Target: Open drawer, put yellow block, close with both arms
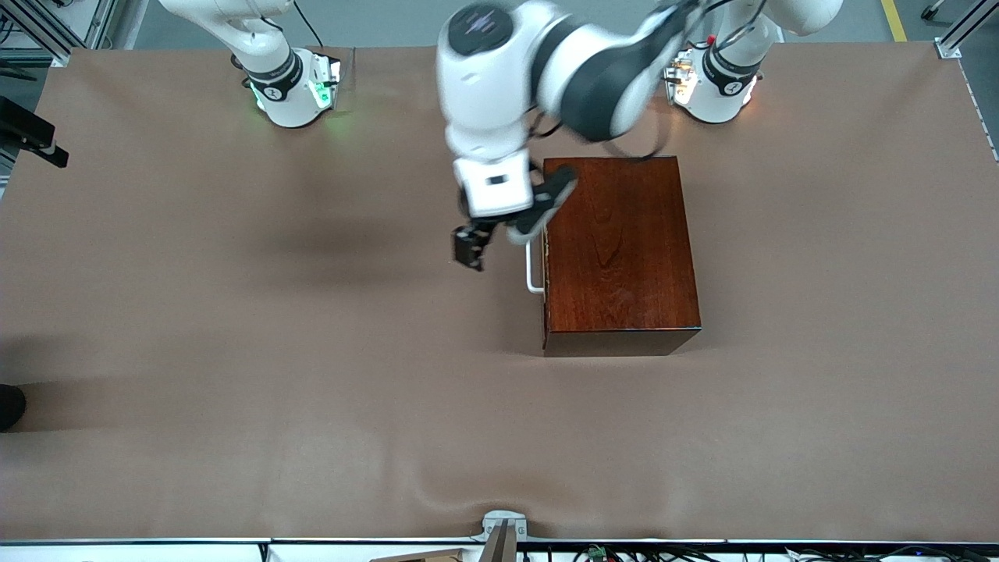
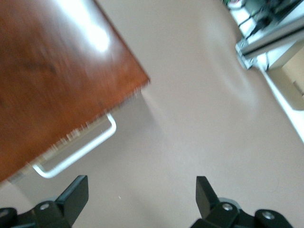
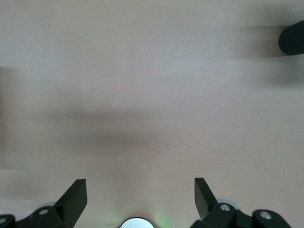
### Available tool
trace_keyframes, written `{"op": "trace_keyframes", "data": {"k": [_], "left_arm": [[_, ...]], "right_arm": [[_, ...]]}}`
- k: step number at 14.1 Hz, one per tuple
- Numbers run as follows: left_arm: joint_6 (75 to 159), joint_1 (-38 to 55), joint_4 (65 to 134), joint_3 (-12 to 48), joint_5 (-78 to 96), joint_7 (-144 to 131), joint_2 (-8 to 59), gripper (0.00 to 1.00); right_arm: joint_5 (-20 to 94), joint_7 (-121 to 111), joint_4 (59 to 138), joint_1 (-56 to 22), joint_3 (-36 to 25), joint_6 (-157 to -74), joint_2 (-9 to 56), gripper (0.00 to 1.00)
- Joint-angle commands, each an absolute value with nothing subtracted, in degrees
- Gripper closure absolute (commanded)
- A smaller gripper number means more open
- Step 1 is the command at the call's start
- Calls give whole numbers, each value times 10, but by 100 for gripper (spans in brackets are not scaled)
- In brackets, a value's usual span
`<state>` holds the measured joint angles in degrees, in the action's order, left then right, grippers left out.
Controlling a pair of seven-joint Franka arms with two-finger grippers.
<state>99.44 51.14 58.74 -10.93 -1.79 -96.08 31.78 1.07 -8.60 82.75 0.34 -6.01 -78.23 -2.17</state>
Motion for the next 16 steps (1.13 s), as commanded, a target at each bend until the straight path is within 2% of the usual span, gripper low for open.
{"op": "trace_keyframes", "data": {"k": [1, 5, 7, 13, 16], "left_arm": [[961, 460, 613, -103, -22, -858, 270, 0], [918, 371, 614, -98, -14, -707, 236, 0], [908, 325, 641, -72, -13, -654, 217, 0], [906, 175, 801, -13, -15, -376, 86, 0], [906, 121, 879, -11, -18, -209, 13, 0]], "right_arm": [[13, -91, 844, 9, -55, -784, -39, 0], [13, -87, 844, 8, -55, -784, -39, 0], [13, -87, 844, 8, -55, -781, -39, 0], [12, -86, 844, 8, -55, -781, -39, 0], [12, -86, 844, 7, -55, -781, -39, 0]]}}
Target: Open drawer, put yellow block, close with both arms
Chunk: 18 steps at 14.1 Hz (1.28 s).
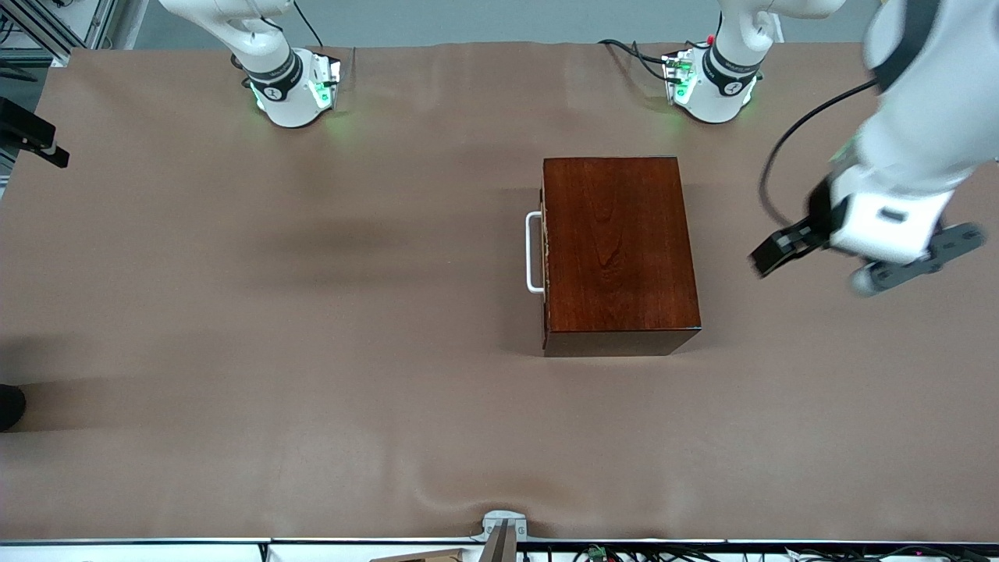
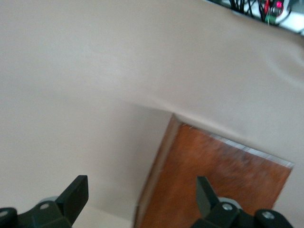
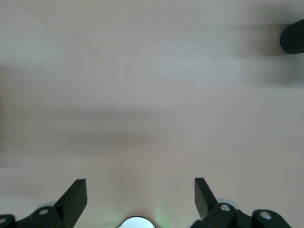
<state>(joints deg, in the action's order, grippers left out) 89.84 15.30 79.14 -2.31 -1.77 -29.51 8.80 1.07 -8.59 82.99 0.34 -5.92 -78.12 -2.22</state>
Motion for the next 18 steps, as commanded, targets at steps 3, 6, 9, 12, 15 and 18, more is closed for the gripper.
{"op": "trace_keyframes", "data": {"k": [3, 6, 9, 12, 15, 18], "left_arm": [[892, 85, 916, -8, -19, -100, -37, 0], [874, 62, 913, 5, -22, -67, -49, 0], [867, 26, 911, 39, -23, -62, -49, 0], [867, 26, 906, 46, -23, -62, -50, 0], [862, 25, 887, 43, -23, -65, -46, 0], [847, 25, 873, 41, -23, -64, -42, 0]], "right_arm": [[12, -85, 844, 6, -54, -780, -39, 0], [12, -70, 845, 4, -54, -782, -40, 0], [12, -38, 846, 2, -53, -782, -39, 0], [12, -38, 846, 3, -53, -781, -40, 0], [12, -39, 846, 3, -53, -780, -39, 0], [12, -38, 846, 3, -53, -780, -39, 0]]}}
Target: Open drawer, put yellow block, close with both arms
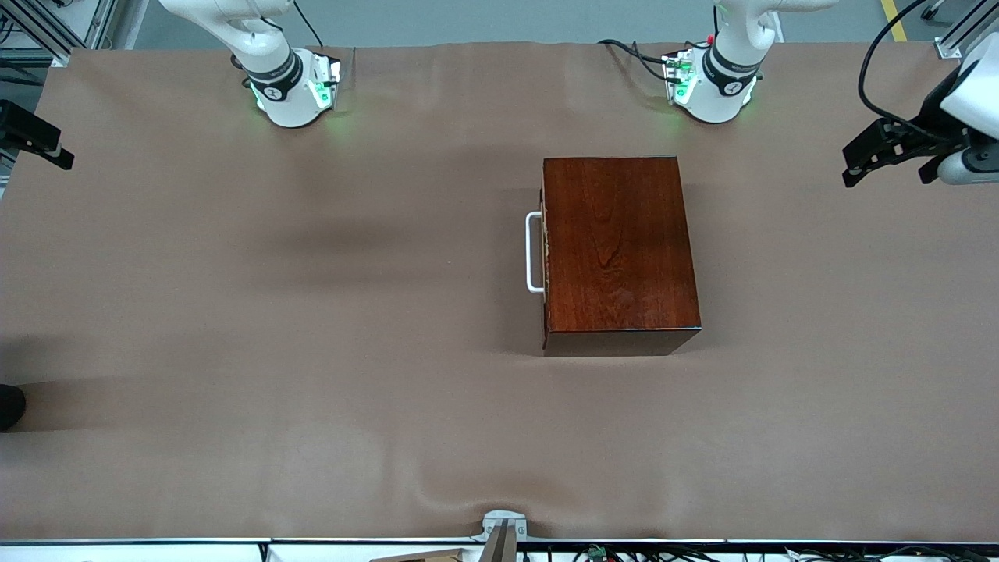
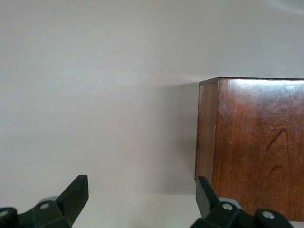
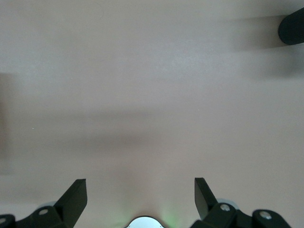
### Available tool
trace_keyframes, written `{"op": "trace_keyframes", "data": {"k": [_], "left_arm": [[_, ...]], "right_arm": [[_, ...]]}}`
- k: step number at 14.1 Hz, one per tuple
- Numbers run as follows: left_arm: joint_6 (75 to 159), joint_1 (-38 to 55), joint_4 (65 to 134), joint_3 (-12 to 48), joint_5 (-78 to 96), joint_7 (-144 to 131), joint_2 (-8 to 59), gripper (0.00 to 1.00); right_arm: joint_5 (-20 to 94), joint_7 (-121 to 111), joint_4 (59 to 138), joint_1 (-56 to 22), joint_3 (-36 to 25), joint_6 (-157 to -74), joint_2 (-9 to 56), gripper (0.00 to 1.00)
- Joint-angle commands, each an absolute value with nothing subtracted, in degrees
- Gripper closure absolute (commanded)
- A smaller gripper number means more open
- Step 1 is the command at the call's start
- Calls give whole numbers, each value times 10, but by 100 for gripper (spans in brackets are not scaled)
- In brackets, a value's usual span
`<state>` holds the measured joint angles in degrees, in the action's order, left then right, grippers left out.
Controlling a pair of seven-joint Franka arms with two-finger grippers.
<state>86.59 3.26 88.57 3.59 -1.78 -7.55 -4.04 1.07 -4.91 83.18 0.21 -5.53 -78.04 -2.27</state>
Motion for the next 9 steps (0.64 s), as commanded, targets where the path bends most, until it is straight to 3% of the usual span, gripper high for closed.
{"op": "trace_keyframes", "data": {"k": [1, 9], "left_arm": [[846, 25, 873, 41, -23, -64, -42, 0], [838, 25, 871, 40, -22, -64, -43, 0]], "right_arm": [[12, -39, 846, 3, -53, -780, -39, 0], [12, -38, 846, 4, -53, -777, -39, 0]]}}
